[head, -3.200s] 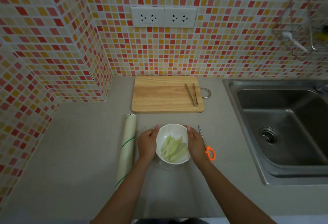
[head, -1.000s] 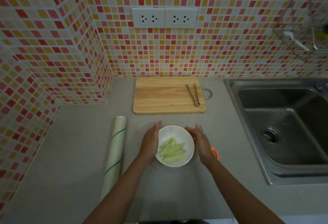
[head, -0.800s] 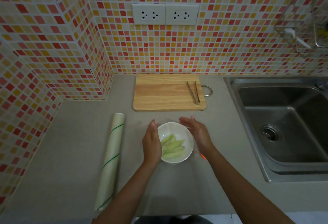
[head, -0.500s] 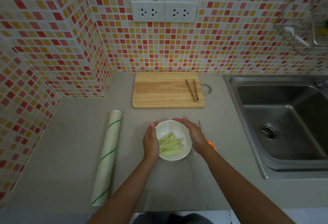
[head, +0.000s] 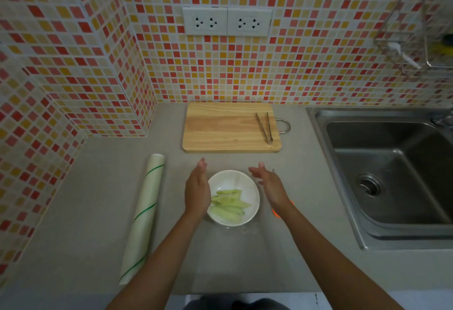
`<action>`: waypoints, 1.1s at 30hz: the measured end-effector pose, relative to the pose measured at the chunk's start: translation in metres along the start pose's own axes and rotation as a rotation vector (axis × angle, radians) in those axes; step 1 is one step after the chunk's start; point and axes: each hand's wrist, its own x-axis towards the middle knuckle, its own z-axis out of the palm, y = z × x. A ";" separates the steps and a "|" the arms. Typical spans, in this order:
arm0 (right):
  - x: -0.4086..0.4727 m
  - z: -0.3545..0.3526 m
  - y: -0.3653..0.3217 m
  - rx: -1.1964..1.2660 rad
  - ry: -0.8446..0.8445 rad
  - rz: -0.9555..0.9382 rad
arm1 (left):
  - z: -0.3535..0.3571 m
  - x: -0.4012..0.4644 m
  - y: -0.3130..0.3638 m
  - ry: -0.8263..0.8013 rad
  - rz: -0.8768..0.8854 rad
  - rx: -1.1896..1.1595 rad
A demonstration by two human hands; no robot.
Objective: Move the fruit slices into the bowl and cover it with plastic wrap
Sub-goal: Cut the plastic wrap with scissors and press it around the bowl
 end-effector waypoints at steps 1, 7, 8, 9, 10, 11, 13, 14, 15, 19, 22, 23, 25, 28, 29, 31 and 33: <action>0.003 0.001 -0.007 0.022 -0.026 -0.035 | 0.002 -0.010 -0.002 0.081 0.004 -0.067; 0.014 0.020 -0.030 -0.064 -0.355 -0.007 | 0.019 -0.040 -0.016 0.133 -0.100 -0.207; 0.015 0.021 -0.029 -0.074 -0.362 0.002 | 0.019 -0.038 -0.017 0.131 -0.100 -0.219; 0.015 0.021 -0.027 -0.058 -0.359 0.017 | 0.018 -0.036 -0.018 0.122 -0.111 -0.245; 0.015 0.021 -0.025 -0.032 -0.350 0.027 | 0.017 -0.033 -0.019 0.104 -0.133 -0.277; 0.014 0.020 -0.021 -0.001 -0.339 0.035 | 0.016 -0.030 -0.019 0.076 -0.162 -0.315; 0.012 0.021 -0.013 0.073 -0.313 0.039 | 0.014 -0.022 -0.018 0.002 -0.239 -0.423; 0.010 0.022 -0.007 0.116 -0.291 0.040 | 0.012 -0.018 -0.018 -0.039 -0.272 -0.488; 0.008 0.022 -0.002 0.157 -0.269 0.050 | 0.011 -0.015 -0.017 -0.079 -0.297 -0.545; -0.002 0.022 0.006 0.253 -0.232 0.128 | 0.006 -0.005 -0.017 -0.254 -0.346 -0.590; -0.011 0.021 0.008 0.251 -0.165 0.124 | 0.006 0.001 -0.010 -0.280 -0.306 -0.407; -0.015 0.020 0.009 0.243 -0.129 0.127 | 0.005 0.004 -0.007 -0.246 -0.255 -0.297; -0.019 0.020 0.013 0.183 -0.025 0.126 | 0.001 0.009 -0.002 -0.110 -0.137 -0.125; -0.018 0.011 0.013 0.182 0.155 0.065 | -0.004 0.002 -0.004 0.134 -0.106 -0.203; -0.017 0.006 0.009 0.215 0.159 0.027 | -0.003 -0.006 -0.005 0.182 -0.099 -0.239; -0.011 0.003 0.000 0.210 0.040 -0.040 | 0.002 -0.025 -0.008 0.174 -0.101 -0.274; -0.002 0.008 -0.008 0.179 -0.132 -0.021 | 0.010 -0.038 -0.011 0.119 -0.132 -0.285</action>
